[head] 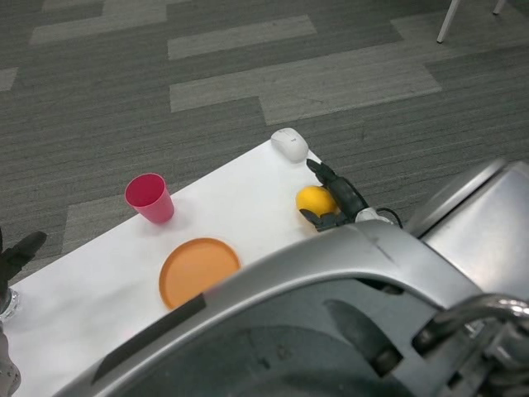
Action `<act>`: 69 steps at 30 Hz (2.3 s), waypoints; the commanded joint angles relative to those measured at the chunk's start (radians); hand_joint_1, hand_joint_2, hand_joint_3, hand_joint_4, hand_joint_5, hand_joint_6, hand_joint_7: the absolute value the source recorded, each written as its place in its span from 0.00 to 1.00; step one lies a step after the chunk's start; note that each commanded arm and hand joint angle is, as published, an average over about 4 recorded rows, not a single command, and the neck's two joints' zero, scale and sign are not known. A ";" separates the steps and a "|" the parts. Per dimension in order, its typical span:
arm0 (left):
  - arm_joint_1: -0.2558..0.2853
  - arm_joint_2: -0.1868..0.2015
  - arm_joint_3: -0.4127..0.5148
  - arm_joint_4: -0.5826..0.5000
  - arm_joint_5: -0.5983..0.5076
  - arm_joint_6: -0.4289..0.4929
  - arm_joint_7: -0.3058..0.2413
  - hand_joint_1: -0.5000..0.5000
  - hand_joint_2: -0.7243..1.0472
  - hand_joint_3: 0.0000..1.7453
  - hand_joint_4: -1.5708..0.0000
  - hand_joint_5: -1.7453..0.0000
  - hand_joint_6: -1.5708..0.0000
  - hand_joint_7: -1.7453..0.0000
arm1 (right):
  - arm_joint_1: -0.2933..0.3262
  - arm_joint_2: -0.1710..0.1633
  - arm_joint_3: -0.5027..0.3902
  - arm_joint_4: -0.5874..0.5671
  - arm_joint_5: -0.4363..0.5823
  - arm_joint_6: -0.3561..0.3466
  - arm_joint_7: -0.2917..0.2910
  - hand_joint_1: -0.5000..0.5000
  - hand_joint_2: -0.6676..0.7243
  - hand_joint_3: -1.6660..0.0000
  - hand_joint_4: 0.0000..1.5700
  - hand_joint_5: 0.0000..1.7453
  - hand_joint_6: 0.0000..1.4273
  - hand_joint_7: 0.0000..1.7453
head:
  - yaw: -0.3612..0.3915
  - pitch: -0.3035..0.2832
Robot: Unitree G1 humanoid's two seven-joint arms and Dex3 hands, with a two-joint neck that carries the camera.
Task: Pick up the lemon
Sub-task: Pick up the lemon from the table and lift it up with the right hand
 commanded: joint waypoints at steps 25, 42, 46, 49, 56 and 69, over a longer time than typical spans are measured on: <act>0.000 0.020 0.012 -0.002 -0.001 0.003 -0.003 1.00 0.98 0.05 0.98 1.00 1.00 1.00 | 0.013 -0.027 -0.035 -0.027 -0.104 0.008 -0.037 0.12 0.09 0.10 0.00 0.83 0.03 0.24 | -0.004 -0.009; -0.005 0.022 0.013 -0.002 0.000 0.003 -0.002 1.00 0.95 0.05 0.97 1.00 1.00 1.00 | -0.060 0.070 0.009 -0.311 -0.093 -0.009 0.053 0.12 0.09 0.10 0.02 0.78 0.02 0.20 | 0.018 -0.004; -0.006 0.022 0.013 -0.002 0.000 0.004 -0.002 1.00 0.98 0.04 0.97 1.00 1.00 1.00 | -0.068 0.062 0.112 -0.357 -0.043 -0.010 0.053 0.12 0.09 0.14 0.01 0.78 0.02 0.20 | 0.080 0.000; -0.008 0.023 0.012 -0.002 0.000 0.004 -0.002 1.00 0.99 0.05 0.96 1.00 1.00 1.00 | -0.082 0.053 0.246 -0.386 0.035 -0.010 0.052 0.12 0.09 0.12 0.00 0.78 0.02 0.20 | 0.110 -0.002; -0.013 0.023 0.012 -0.002 0.000 0.004 -0.002 1.00 0.95 0.03 0.96 1.00 1.00 1.00 | -0.133 0.018 0.521 -0.396 0.141 -0.007 0.051 0.14 0.09 0.14 0.00 0.78 0.00 0.20 | 0.184 -0.008; -0.008 0.023 0.014 -0.005 0.000 -0.004 -0.002 1.00 0.95 0.03 0.95 1.00 1.00 1.00 | -0.168 -0.008 0.711 -0.513 0.285 -0.007 0.043 0.12 0.09 0.14 0.00 0.78 0.00 0.20 | 0.561 -0.043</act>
